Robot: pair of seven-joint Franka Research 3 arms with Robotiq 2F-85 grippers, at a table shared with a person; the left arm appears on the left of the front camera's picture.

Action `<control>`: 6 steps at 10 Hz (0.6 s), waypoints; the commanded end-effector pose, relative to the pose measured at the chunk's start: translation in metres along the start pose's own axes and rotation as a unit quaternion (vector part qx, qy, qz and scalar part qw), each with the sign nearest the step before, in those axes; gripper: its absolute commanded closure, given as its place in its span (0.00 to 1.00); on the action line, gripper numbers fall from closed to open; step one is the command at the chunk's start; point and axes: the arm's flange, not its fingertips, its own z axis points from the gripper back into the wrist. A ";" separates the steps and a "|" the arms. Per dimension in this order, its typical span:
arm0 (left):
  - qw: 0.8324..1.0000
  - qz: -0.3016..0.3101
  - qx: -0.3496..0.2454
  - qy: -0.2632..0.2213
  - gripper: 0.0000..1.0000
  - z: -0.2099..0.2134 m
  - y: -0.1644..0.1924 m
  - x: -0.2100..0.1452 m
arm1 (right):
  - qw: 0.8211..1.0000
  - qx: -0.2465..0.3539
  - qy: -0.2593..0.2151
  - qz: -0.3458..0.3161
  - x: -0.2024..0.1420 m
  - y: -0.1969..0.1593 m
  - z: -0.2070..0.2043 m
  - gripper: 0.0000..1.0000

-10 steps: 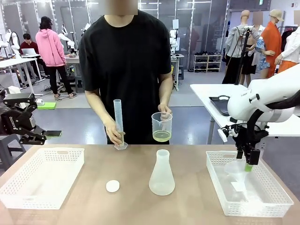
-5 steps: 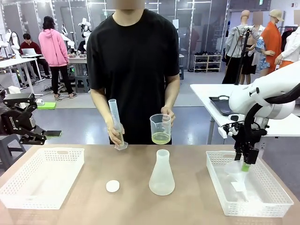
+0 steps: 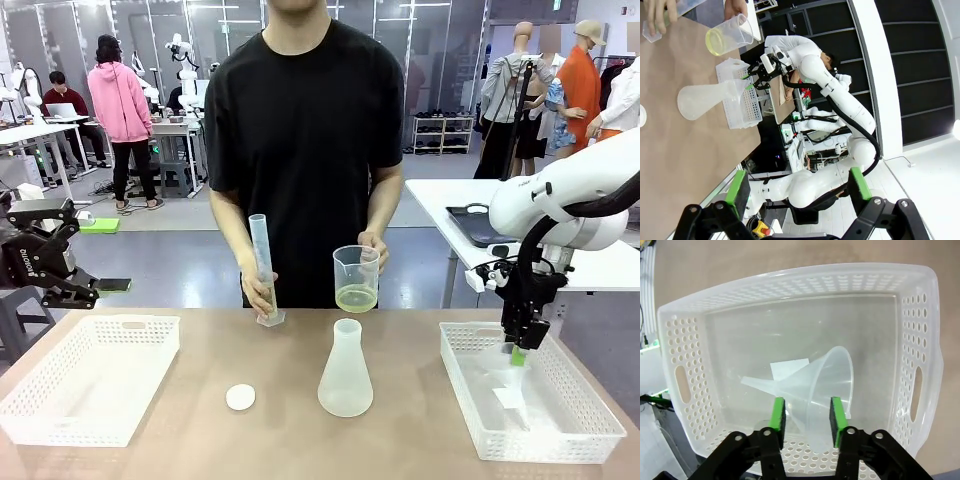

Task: Prepare the solutions needed for the experiment.
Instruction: Pick up the Plastic Funnel and insert it into the Big flask.

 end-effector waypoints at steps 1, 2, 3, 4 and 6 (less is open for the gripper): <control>1.000 0.001 -0.011 -0.002 0.00 -0.003 -0.002 0.001 | 1.000 0.025 -0.001 -0.008 0.003 -0.007 0.007 0.85; 1.000 0.001 -0.011 -0.002 0.00 -0.003 -0.002 0.001 | 0.999 0.030 0.002 -0.008 0.004 -0.008 0.009 0.83; 1.000 0.001 -0.011 -0.002 0.00 -0.003 -0.002 0.001 | 0.999 0.040 0.010 -0.007 0.005 -0.010 0.012 1.00; 1.000 0.001 -0.011 -0.002 0.00 -0.003 -0.002 0.001 | 0.999 0.045 0.011 -0.001 0.006 -0.011 0.013 1.00; 1.000 0.001 -0.011 -0.002 0.00 -0.003 -0.002 0.001 | 0.998 0.053 0.018 -0.002 0.009 -0.012 0.012 1.00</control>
